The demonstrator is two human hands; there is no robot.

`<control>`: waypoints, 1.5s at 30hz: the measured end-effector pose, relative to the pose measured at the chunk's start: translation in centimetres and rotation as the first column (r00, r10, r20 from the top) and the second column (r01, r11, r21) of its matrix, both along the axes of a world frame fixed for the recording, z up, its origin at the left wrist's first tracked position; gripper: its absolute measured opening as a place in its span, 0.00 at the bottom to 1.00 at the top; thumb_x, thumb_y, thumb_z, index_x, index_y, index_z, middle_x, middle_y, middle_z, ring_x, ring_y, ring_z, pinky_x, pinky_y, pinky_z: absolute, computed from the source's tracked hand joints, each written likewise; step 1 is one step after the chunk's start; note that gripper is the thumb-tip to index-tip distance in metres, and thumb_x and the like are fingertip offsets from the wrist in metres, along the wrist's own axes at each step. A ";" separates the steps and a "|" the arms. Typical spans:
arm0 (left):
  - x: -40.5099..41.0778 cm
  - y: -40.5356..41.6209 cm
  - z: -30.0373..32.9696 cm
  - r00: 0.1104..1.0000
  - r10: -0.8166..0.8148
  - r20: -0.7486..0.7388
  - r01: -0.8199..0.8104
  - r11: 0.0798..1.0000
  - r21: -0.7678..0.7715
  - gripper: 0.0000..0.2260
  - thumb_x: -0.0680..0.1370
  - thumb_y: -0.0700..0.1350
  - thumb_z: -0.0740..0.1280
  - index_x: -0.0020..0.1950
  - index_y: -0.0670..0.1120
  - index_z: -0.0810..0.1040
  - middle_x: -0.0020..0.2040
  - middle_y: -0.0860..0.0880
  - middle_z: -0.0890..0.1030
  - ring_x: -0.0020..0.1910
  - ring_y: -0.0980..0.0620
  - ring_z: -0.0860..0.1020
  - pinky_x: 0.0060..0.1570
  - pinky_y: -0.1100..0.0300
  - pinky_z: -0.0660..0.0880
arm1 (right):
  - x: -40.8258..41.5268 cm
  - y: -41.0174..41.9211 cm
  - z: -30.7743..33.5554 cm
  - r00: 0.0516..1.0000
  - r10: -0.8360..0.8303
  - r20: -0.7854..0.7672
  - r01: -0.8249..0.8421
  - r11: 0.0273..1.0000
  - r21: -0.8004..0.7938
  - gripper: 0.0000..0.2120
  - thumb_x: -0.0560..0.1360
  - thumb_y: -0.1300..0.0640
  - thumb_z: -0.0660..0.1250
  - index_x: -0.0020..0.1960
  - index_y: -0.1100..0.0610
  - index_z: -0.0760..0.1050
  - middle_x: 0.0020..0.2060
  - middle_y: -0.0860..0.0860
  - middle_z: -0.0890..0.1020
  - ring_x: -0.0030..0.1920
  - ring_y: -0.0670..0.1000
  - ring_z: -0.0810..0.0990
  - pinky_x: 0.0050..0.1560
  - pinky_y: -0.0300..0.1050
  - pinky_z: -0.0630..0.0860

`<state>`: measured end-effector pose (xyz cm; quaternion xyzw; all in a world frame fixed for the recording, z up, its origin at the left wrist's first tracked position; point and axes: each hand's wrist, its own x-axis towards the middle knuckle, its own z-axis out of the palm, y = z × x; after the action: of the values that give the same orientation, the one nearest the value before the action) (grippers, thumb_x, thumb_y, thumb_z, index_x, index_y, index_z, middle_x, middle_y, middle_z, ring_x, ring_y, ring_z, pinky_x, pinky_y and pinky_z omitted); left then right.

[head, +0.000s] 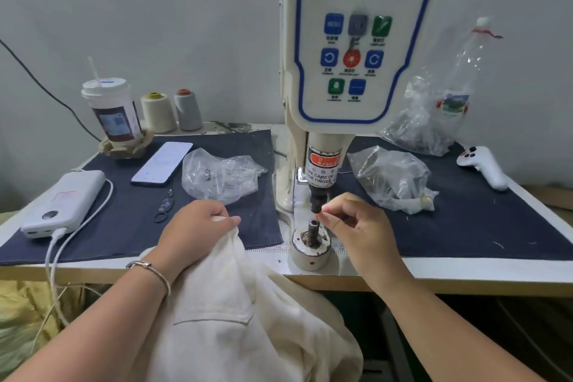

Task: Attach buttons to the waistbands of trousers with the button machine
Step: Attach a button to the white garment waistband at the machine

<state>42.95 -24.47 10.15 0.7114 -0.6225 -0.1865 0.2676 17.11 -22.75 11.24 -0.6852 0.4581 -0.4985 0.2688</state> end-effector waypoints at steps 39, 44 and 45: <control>-0.6 3.9 3.1 0.931 -0.140 -0.338 0.122 0.990 -0.074 0.15 0.78 0.52 0.70 0.33 0.47 0.75 0.27 0.55 0.68 0.28 0.56 0.65 0.28 0.65 0.61 | -2.3 3.9 1.3 0.997 -0.071 0.015 0.072 0.996 -0.043 0.03 0.72 0.58 0.73 0.42 0.50 0.84 0.36 0.43 0.84 0.40 0.46 0.81 0.39 0.33 0.74; -3.0 9.8 7.3 0.748 -0.493 -0.444 0.540 0.841 -0.023 0.12 0.79 0.53 0.63 0.46 0.46 0.78 0.39 0.49 0.76 0.40 0.53 0.72 0.43 0.56 0.67 | -0.4 8.0 4.2 0.987 0.158 0.034 -0.155 0.985 -0.081 0.07 0.70 0.59 0.76 0.44 0.48 0.83 0.40 0.44 0.83 0.40 0.48 0.79 0.41 0.36 0.74; -3.6 10.8 8.0 0.720 -0.532 -0.446 0.591 0.807 -0.009 0.11 0.79 0.52 0.62 0.47 0.46 0.78 0.41 0.48 0.76 0.42 0.53 0.73 0.44 0.57 0.68 | 0.0 8.6 4.9 0.973 0.231 0.015 -0.229 0.970 -0.076 0.09 0.69 0.58 0.75 0.46 0.47 0.83 0.42 0.44 0.83 0.43 0.47 0.79 0.42 0.37 0.74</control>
<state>39.32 -13.68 18.13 0.4461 -0.7204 -0.4514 0.2799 17.12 -14.15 16.12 -0.7370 0.3537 -0.4888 0.3048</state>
